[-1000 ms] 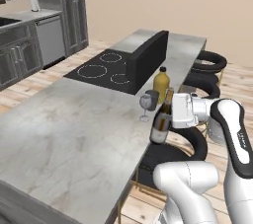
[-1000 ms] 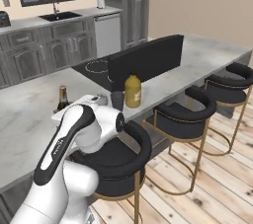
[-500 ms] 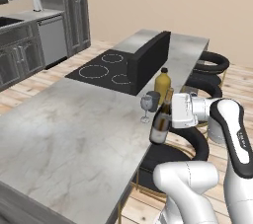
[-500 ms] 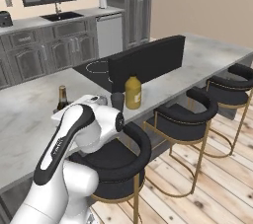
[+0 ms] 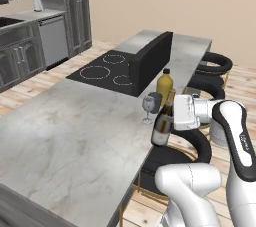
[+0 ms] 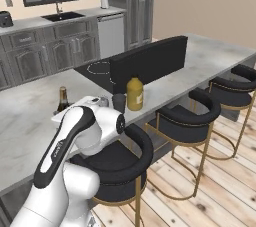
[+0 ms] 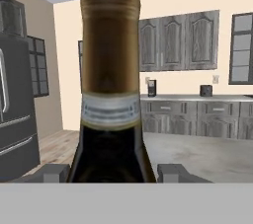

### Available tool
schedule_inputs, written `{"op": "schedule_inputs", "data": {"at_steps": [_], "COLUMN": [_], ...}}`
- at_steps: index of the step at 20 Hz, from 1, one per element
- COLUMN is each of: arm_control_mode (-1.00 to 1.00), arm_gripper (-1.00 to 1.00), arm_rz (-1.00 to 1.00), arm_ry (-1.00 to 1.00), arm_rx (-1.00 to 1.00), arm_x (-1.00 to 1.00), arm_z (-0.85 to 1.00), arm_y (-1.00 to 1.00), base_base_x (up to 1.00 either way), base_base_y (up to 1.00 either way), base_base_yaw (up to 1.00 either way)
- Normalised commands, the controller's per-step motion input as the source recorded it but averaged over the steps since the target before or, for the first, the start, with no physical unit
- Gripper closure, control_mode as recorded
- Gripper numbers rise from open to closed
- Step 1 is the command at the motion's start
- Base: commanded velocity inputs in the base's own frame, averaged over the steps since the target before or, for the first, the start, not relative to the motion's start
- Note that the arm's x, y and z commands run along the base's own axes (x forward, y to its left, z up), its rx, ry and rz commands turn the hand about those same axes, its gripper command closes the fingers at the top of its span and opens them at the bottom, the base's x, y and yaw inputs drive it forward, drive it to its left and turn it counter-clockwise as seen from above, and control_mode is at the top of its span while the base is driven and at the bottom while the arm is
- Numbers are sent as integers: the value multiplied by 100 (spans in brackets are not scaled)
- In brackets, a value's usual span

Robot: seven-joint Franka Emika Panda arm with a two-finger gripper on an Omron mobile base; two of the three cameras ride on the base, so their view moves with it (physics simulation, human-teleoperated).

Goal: There is a wine glass and glass cup on the dining counter. Place the wine bottle next to the wine glass and the juice bottle next to the glass cup.

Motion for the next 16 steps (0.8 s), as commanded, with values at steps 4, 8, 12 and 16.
{"op": "schedule_inputs", "data": {"at_steps": [4, 8, 12, 16], "arm_control_mode": [100, 100, 100, -100], "arm_gripper": [100, 100, 100, 100], "arm_rz": [0, 0, 0, -2], "arm_ry": [0, 0, 0, 4], "arm_rx": [0, 0, 0, -2], "arm_x": [0, 0, 0, 9], "arm_z": [0, 0, 0, 0], "arm_y": [0, 0, 0, 3], "base_base_x": [0, 0, 0, 2], "base_base_y": [0, 0, 0, 1], "base_base_yaw": [0, 0, 0, 0]}}
